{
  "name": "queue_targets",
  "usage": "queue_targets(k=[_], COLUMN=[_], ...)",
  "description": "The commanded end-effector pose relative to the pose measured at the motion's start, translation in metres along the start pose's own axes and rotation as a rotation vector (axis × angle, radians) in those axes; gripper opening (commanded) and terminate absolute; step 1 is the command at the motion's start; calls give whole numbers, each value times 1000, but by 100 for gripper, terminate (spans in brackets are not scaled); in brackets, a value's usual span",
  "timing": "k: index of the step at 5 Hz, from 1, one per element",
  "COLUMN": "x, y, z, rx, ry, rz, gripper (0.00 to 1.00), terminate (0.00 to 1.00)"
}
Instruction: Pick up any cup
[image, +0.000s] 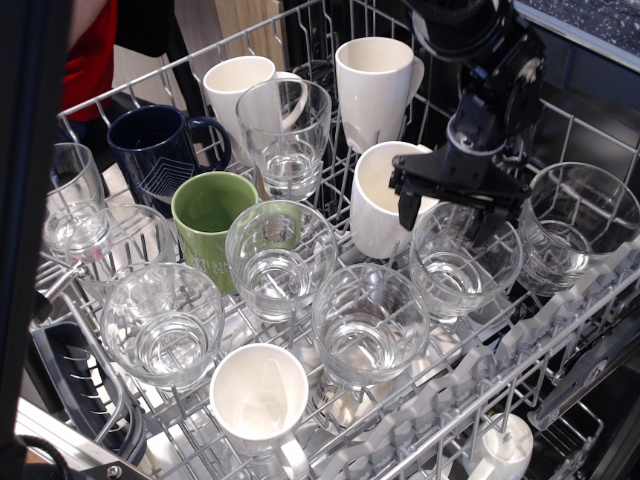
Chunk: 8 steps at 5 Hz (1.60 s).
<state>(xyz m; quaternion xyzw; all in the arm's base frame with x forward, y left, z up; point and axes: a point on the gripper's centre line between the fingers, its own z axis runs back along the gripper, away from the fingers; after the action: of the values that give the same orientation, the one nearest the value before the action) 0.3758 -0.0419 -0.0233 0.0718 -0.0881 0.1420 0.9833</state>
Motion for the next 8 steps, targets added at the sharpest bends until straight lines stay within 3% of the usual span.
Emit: queue_targets(k=[1, 4, 5, 7, 8], x=[24, 19, 18, 20, 24], y=[1, -2, -2, -3, 0], z=[-4, -30, -35, -34, -19], rx=[-2, 5, 7, -18, -83], ry=[-66, -63, -43, -43, -49], rz=[45, 98, 113, 133, 123], gripper=[100, 100, 0, 0, 0], terminate=[0, 0, 0, 0, 0])
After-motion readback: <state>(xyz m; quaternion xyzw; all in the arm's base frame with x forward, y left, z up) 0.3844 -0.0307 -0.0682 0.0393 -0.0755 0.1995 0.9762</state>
